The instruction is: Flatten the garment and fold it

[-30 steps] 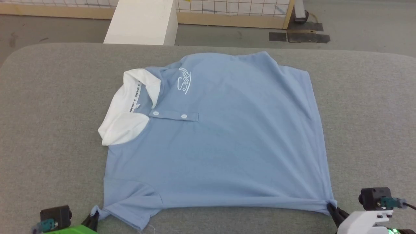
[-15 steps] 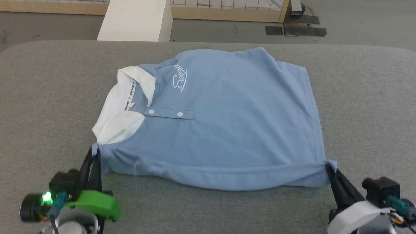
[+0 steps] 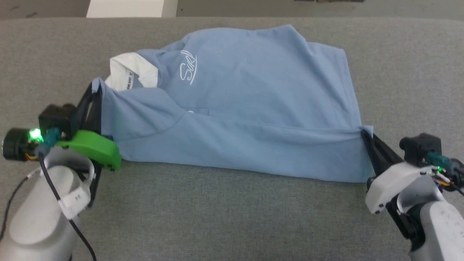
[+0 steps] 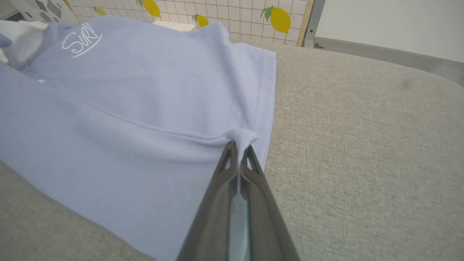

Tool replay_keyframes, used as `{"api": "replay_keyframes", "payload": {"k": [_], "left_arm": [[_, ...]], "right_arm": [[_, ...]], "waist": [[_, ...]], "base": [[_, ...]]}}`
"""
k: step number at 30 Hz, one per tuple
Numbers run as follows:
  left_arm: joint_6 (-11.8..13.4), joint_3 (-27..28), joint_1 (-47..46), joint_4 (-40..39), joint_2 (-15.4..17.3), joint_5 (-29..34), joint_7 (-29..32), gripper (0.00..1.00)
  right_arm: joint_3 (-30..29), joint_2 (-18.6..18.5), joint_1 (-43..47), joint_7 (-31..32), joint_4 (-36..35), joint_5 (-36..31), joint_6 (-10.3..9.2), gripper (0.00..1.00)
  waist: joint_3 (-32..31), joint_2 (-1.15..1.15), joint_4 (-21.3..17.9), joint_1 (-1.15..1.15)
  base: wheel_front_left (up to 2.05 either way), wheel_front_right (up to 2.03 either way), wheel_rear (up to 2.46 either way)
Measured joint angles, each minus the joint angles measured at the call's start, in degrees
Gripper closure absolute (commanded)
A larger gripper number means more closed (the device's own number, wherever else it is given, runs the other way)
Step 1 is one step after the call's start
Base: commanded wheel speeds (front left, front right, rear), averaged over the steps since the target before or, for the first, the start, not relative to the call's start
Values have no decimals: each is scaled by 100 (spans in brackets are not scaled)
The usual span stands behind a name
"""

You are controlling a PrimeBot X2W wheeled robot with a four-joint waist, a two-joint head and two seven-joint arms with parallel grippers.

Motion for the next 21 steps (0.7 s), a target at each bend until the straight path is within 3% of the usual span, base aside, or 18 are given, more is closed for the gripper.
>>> {"api": "replay_keyframes", "payload": {"k": [10,14,20,21], "left_arm": [[-687,-170,-827,1112,174,-275,1246,100],[-998,-235,-992,1469,222,-628,2058,100],[-1176,-153,-1161,1495,250,-1244,2998,100],[-1095,-140,-1158,1463,245,-1229,2958,51]], "right_arm": [[51,-64,-886,1400,375,292,0,100],[35,-67,-1163,2141,401,370,2,100],[-138,49,-1392,3214,327,505,3,99],[-175,67,-1390,3264,293,505,3,60]], "waist": [[626,0,-133,0],[798,0,-181,1],[788,0,-196,0],[759,0,-191,1]], "base": [[0,0,0],[0,0,0],[0,0,0],[0,0,0]]}}
